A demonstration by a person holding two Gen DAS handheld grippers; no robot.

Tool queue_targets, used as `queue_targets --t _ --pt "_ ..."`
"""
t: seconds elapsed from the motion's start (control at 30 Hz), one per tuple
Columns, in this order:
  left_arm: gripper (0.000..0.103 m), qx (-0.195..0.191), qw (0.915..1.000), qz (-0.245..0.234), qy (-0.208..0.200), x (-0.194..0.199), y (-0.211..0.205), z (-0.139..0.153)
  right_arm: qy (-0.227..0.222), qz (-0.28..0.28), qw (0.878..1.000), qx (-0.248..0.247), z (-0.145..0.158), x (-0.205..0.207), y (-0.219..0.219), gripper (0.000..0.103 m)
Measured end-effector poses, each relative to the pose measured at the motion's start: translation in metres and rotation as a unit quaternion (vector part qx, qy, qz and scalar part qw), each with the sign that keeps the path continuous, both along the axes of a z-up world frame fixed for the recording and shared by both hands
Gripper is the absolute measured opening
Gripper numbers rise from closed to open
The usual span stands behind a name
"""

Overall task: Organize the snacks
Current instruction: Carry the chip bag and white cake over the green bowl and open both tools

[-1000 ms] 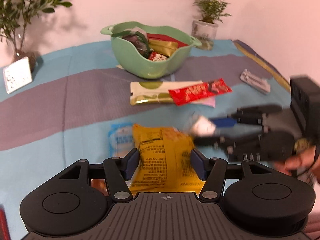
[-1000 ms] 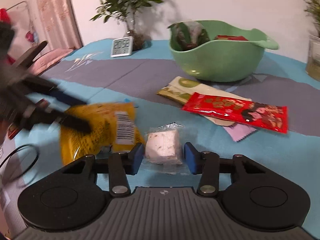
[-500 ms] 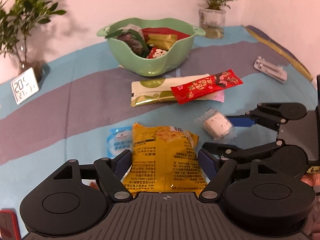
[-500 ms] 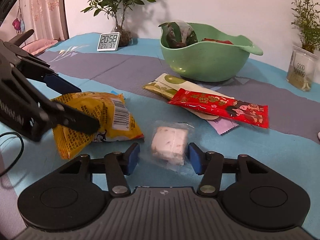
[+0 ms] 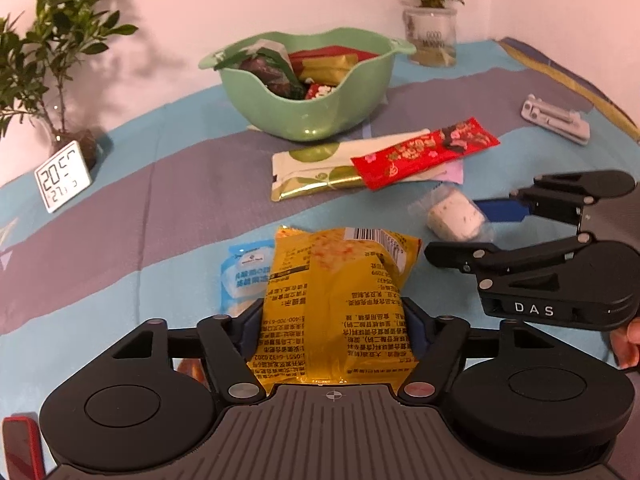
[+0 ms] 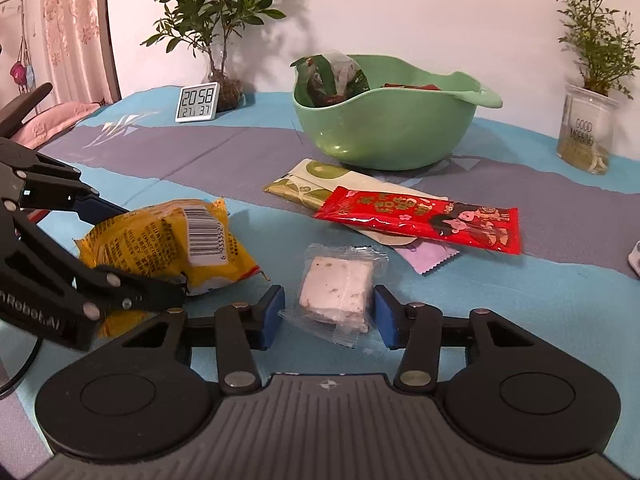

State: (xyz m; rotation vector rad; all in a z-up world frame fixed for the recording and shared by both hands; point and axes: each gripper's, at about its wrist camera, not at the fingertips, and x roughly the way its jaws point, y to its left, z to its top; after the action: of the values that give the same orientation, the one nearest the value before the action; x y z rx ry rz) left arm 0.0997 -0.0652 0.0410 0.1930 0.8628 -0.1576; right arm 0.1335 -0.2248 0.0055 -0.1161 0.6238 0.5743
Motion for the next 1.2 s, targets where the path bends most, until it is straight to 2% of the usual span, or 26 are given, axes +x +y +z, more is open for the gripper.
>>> queue_targets --t 0.2,0.8,1.2 --pt "0.103 -0.014 0.9998 0.009 -0.006 -0.006 0.002 0.007 -0.008 -0.008 1.0 0.0 0.002 -0.008 -0.005 0.047" --pt "0.103 -0.002 0.9987 0.014 -0.05 -0.014 0.004 0.042 -0.037 -0.021 0.999 0.011 0.019 -0.023 -0.015 0.047" --pt "0.103 -0.044 0.9954 0.015 -0.084 0.01 0.02 0.089 -0.071 -0.017 0.997 0.023 0.047 -0.009 -0.017 0.047"
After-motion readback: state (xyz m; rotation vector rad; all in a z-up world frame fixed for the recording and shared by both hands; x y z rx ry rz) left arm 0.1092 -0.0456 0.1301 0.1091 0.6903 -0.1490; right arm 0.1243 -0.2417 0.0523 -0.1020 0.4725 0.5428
